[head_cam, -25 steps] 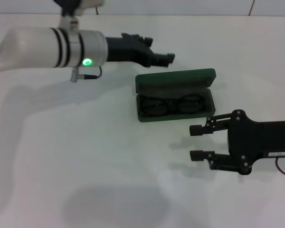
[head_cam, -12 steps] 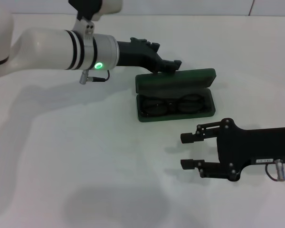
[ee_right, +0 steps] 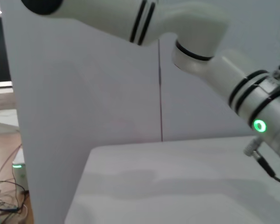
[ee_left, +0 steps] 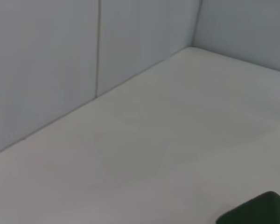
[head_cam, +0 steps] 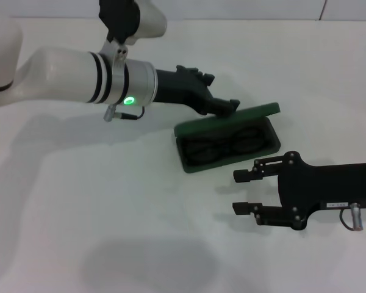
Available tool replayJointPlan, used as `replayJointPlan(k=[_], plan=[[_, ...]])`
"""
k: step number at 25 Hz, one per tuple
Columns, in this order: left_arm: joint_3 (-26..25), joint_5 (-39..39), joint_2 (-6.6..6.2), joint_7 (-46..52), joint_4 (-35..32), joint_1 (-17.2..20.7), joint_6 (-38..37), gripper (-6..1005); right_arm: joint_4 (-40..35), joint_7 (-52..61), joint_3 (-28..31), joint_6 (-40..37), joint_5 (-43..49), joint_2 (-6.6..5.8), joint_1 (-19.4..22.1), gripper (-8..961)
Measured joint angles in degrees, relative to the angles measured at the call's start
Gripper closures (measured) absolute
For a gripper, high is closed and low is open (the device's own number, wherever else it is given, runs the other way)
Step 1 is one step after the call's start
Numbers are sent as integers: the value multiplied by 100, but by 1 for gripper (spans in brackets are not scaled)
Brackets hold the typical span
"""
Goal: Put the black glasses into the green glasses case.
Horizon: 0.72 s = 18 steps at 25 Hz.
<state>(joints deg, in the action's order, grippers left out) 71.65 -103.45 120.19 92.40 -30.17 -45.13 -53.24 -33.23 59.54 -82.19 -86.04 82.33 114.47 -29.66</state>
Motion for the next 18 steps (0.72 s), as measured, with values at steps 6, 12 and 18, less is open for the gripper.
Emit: replayJointPlan(k=[6, 12, 18], plan=[[138, 286, 13, -408, 10, 177, -58, 111, 6, -4, 9, 81, 56, 22, 4, 462], [450, 590, 15, -792, -4, 297, -60, 111, 10, 19, 11, 141, 56, 23, 0, 459], [761, 799, 21, -1054, -10, 358, -32, 111, 7, 26, 9, 187, 56, 15, -17, 456]])
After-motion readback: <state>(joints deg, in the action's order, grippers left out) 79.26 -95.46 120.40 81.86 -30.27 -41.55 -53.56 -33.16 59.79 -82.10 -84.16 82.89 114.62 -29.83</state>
